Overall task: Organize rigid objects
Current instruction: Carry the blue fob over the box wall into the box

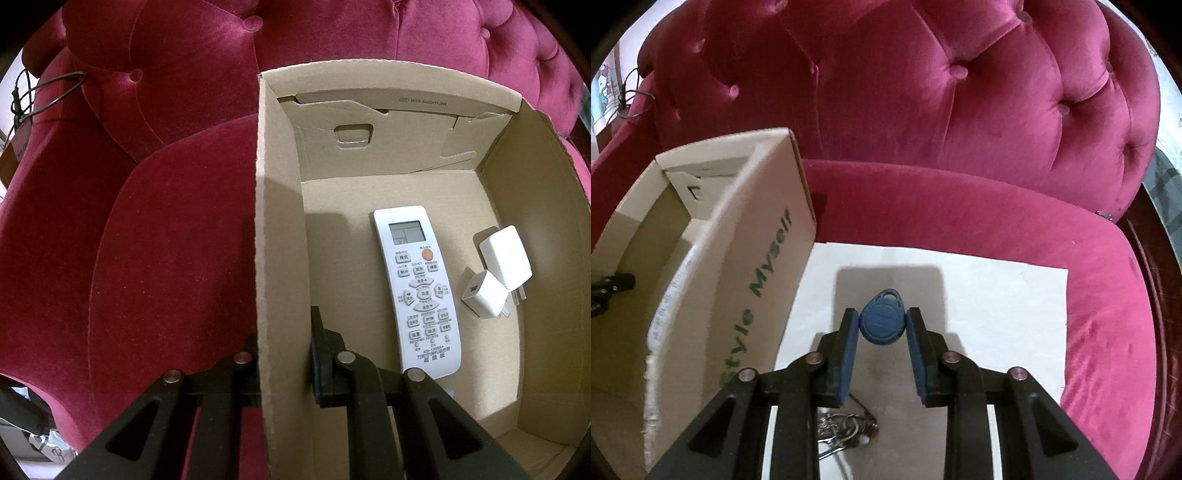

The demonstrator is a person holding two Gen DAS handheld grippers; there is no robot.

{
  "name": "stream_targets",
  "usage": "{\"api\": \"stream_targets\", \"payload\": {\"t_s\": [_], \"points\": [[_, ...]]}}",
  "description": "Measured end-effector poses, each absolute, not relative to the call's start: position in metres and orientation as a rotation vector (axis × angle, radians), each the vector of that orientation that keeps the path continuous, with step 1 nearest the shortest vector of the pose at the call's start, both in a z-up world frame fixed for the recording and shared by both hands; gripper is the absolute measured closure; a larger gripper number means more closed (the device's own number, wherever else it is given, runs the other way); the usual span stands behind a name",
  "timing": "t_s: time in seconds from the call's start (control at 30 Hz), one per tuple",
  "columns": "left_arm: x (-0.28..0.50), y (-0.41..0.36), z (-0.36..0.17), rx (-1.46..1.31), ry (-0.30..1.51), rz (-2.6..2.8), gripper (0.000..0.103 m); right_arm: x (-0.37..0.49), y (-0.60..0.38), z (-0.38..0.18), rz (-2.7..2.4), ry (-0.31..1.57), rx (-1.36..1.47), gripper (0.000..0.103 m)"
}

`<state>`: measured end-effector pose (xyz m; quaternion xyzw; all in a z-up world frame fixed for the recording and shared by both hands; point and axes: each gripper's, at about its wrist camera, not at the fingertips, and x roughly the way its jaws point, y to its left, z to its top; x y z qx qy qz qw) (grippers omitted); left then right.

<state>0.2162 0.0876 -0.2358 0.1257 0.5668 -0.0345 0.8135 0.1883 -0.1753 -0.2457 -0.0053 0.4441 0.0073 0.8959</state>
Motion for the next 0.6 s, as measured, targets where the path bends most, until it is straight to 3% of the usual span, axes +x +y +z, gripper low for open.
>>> {"api": "stream_targets", "payload": {"t_s": [0.6], "points": [[0.217, 0.09, -0.237, 0.26, 1.214, -0.077, 0.089, 0.154, -0.154, -0.179, 0.012, 0.883, 0.007, 0.075]]}}
